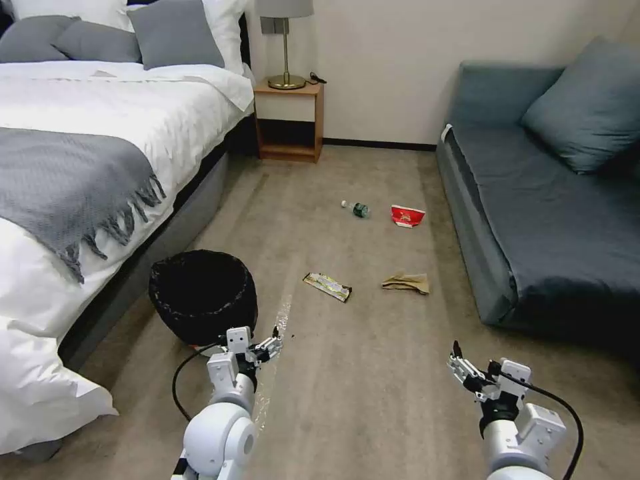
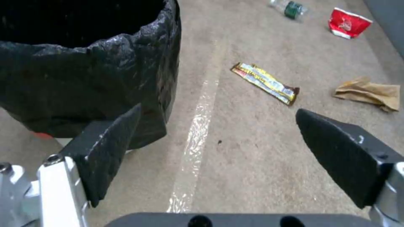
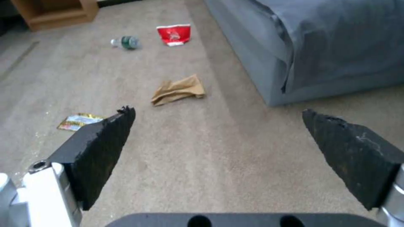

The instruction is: Pick up the trash bin, then pick up the garbage on the floor and place it into the trash bin.

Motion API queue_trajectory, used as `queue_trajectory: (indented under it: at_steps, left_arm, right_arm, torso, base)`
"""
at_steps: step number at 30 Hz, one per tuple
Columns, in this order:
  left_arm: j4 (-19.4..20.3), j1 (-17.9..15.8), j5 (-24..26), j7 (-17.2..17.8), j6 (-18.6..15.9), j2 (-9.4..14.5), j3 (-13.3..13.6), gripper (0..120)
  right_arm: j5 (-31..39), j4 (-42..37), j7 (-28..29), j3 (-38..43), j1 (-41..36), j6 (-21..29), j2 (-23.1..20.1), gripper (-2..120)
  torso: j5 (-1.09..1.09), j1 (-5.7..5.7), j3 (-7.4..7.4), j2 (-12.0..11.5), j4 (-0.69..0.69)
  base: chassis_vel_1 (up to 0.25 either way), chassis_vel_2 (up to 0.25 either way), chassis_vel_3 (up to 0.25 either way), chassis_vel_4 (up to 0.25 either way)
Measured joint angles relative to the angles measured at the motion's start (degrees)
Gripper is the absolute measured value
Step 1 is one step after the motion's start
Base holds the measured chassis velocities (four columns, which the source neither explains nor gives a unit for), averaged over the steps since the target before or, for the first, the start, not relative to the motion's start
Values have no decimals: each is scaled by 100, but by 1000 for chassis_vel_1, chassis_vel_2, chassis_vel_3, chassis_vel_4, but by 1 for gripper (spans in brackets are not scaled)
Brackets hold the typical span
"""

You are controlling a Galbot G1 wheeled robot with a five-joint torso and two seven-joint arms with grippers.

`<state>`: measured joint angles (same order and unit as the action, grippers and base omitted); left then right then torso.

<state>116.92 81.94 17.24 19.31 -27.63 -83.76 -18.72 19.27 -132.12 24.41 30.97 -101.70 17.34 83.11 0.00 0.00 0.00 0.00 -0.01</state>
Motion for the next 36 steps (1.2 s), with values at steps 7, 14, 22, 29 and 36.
queue_trajectory:
  at_steps: [7,14,22,29,36]
  left_arm:
    - [-313,-441,-111,-80,162,434,-235,98]
    - [-239,-706,43,-98,146,756,-607,98]
    - [-278,-935,256,-68,1,1086,-1018,97]
    - [-576,-1494,1269,562,-630,1392,-1647,97]
    - [-1419,-2286,1900,706,-844,1998,-2122,96]
  right_arm:
    - [752,770,-526,463,592,312,-452,100]
    - [729,953,-587,487,638,206,-449,100]
    - [685,1093,-604,471,698,121,-435,100]
    - [599,1305,-623,401,781,30,-388,100]
    - [548,1412,-643,344,814,-2,-367,100]
  torso:
    - [-1,1,1,0,1]
    - [-1,0,1,0,1]
    - [-1,1,1,0,1]
    - [-2,0,1,0,1]
    - [-2,1,1,0,1]
  base:
    - [0,0,0,0]
    - [0,0,0,0]
    - [0,0,0,0]
    - [0,0,0,0]
    - [0,0,0,0]
